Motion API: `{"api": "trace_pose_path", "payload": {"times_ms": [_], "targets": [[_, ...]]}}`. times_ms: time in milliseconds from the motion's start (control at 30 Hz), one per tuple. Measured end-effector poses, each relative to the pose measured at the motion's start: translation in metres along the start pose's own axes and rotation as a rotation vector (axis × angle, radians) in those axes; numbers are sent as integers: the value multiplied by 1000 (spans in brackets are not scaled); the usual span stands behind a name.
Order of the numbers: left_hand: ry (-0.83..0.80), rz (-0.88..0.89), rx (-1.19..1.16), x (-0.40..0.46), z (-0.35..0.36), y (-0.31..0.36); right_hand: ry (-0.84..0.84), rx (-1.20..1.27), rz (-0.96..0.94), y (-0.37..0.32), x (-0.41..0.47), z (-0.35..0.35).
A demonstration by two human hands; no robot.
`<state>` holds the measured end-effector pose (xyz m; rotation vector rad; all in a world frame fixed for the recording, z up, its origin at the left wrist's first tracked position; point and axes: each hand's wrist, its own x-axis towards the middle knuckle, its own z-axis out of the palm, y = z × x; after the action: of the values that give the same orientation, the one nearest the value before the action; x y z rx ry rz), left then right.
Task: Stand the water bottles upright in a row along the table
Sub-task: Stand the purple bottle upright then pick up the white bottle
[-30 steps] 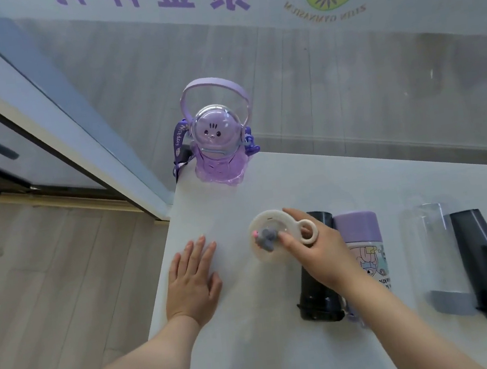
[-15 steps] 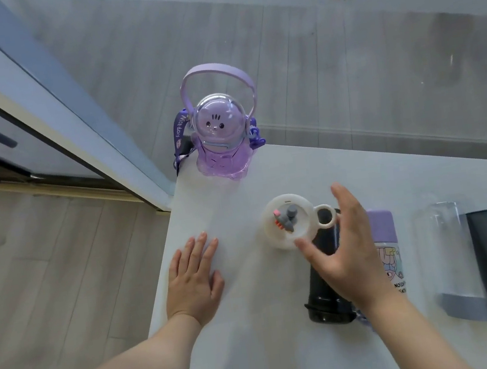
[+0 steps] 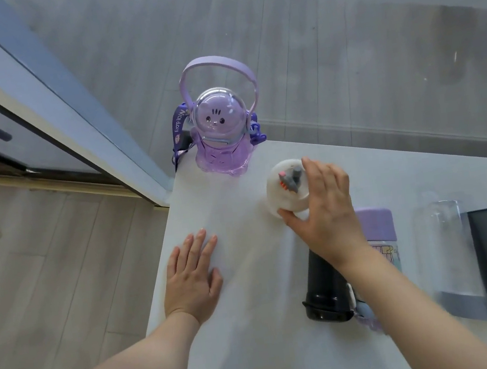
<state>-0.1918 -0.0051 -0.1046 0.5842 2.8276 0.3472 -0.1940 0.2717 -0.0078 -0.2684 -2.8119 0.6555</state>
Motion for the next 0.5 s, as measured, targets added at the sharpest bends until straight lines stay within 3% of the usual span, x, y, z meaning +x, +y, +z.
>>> {"api": "trace_pose_path", "payload": {"times_ms": [300, 500], "targets": [[7, 0, -13, 1, -1, 0, 4, 20, 46, 16, 72, 3], [1, -5, -11, 0, -1, 0, 17, -2, -45, 26, 86, 0]]}}
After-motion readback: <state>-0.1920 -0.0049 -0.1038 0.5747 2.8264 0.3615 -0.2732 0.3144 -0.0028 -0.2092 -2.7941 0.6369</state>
